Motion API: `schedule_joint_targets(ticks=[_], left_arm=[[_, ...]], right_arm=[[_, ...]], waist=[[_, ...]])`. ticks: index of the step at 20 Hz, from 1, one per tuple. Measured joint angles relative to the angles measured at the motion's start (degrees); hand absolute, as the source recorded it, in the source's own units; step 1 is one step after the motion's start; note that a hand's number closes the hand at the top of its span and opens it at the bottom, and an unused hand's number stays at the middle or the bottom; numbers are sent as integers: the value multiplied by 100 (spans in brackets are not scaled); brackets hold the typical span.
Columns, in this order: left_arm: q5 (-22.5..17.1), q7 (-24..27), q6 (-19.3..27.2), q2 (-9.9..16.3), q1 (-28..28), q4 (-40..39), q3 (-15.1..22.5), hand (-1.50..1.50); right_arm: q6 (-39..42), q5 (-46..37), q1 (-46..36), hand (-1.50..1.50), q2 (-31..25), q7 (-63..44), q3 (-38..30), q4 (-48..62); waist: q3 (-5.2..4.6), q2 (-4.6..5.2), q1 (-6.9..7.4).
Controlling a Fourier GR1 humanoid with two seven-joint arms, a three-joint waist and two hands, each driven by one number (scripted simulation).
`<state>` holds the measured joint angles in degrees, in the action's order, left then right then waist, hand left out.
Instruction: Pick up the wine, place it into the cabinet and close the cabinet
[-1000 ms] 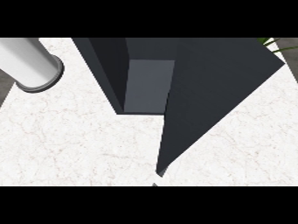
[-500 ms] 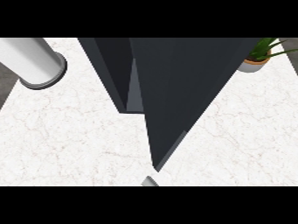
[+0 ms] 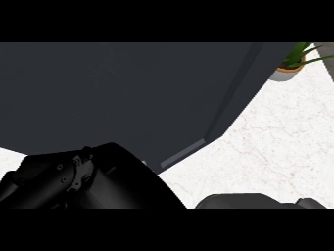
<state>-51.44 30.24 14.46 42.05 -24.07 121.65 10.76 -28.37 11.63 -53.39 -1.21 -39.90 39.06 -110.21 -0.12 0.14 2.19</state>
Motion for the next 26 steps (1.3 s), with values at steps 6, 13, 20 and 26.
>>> schedule_joint_targets(ticks=[6, 13, 20, 26], left_arm=[[83, -145, 81, -146, 100, 27, -16, -150], [231, -202, -26, -316, 227, -217, -126, -150], [256, -399, -141, -379, 210, -166, -339, -150], [338, -511, -195, -436, 241, -156, -332, -150]], right_arm=[[254, 26, -1017, 150, 94, 512, -516, 1486], [757, 64, -1496, 150, 123, 1291, -1168, 3014], [1373, 138, -1653, 150, 124, 2105, -1603, 4009], [1813, 117, -1639, 150, 89, 2727, -1774, 4462]], waist=[[3, 2, -52], [-1, -5, -78], [-13, -80, -60], [-30, -171, -30]])
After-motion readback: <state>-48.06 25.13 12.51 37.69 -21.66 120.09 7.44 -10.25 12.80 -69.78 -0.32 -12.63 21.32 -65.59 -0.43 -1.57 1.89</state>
